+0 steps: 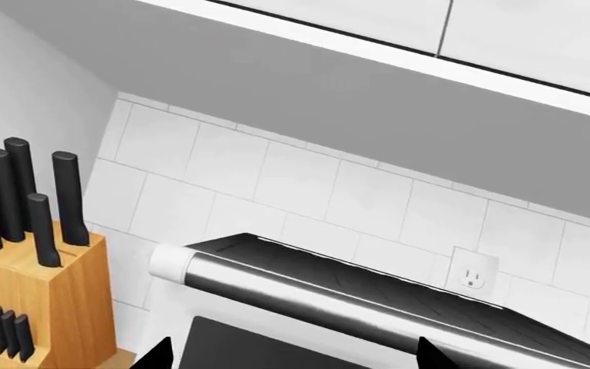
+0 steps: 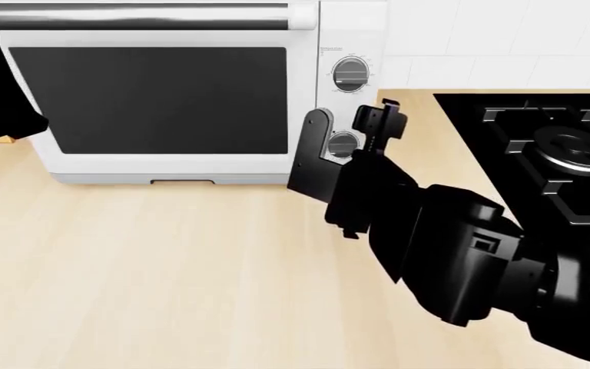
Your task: Turn on the toaster oven by setting the timer.
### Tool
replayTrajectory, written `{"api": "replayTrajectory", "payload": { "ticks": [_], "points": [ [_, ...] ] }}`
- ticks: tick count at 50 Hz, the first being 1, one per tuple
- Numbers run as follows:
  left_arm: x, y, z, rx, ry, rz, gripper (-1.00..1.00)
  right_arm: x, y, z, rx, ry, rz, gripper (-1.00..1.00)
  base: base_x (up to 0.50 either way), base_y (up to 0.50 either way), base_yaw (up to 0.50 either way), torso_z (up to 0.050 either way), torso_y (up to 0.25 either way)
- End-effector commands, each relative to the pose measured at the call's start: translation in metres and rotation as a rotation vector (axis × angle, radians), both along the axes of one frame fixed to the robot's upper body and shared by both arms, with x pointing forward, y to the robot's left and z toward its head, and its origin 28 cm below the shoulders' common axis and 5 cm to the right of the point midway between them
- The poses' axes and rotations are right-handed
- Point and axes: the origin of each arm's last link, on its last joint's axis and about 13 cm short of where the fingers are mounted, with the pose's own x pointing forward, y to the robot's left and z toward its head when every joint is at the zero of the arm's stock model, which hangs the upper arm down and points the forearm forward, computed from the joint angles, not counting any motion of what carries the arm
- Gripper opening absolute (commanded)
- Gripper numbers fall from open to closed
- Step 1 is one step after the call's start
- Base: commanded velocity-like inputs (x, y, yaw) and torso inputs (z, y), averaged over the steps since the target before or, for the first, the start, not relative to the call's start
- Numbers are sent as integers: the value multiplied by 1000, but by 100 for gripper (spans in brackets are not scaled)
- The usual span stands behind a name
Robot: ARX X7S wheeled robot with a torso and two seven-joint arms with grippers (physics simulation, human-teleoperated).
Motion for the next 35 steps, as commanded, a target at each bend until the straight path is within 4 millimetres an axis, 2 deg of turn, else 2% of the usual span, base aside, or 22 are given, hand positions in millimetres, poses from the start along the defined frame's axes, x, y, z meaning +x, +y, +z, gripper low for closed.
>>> {"api": "replayTrajectory", "payload": {
  "ticks": [1, 5, 6, 35],
  "points": [
    [0, 0, 0, -1, 1, 1, 100, 2, -1, -4, 5, 15, -15, 100, 0, 0, 0, 0, 0],
    [0, 0, 0, 0, 1, 1, 100, 1, -1, -4, 11, 17, -14, 100, 0, 0, 0, 0, 0],
    [0, 0, 0, -1, 2, 2, 100, 1, -1, -4, 13, 18, -14, -100, 0, 0, 0, 0, 0],
    [1, 0, -3, -4, 11, 2, 100, 1, 0, -2, 38, 9, -14, -100, 0, 0, 0, 0, 0]
  ]
}}
